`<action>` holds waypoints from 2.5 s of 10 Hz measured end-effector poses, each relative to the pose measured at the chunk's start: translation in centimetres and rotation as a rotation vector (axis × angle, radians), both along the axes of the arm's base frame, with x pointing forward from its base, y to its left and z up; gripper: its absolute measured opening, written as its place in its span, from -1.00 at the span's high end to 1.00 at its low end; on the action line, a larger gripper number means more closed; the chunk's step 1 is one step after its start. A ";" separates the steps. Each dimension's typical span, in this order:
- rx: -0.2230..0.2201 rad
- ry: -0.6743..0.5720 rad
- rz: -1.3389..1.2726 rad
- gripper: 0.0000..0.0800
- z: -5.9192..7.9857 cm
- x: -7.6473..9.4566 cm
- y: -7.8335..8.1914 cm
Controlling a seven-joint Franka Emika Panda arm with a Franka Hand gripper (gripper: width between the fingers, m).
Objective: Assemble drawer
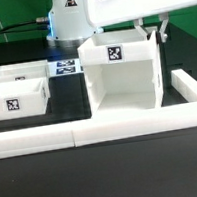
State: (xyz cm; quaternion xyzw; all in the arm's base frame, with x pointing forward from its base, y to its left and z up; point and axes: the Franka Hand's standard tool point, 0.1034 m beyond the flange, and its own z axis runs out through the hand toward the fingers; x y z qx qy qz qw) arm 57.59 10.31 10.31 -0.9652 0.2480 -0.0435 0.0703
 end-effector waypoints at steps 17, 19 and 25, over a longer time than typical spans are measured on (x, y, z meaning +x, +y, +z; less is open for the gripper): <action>0.182 0.145 -0.932 0.90 -0.3 1.3 1.5; 0.187 0.157 -0.944 0.90 -0.5 2.5 1.3; 0.218 0.182 -1.007 0.90 -0.5 7.7 1.3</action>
Offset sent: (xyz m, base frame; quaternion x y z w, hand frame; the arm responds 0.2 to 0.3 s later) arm 0.0000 0.0000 0.0000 0.0000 0.0000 0.1296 0.9916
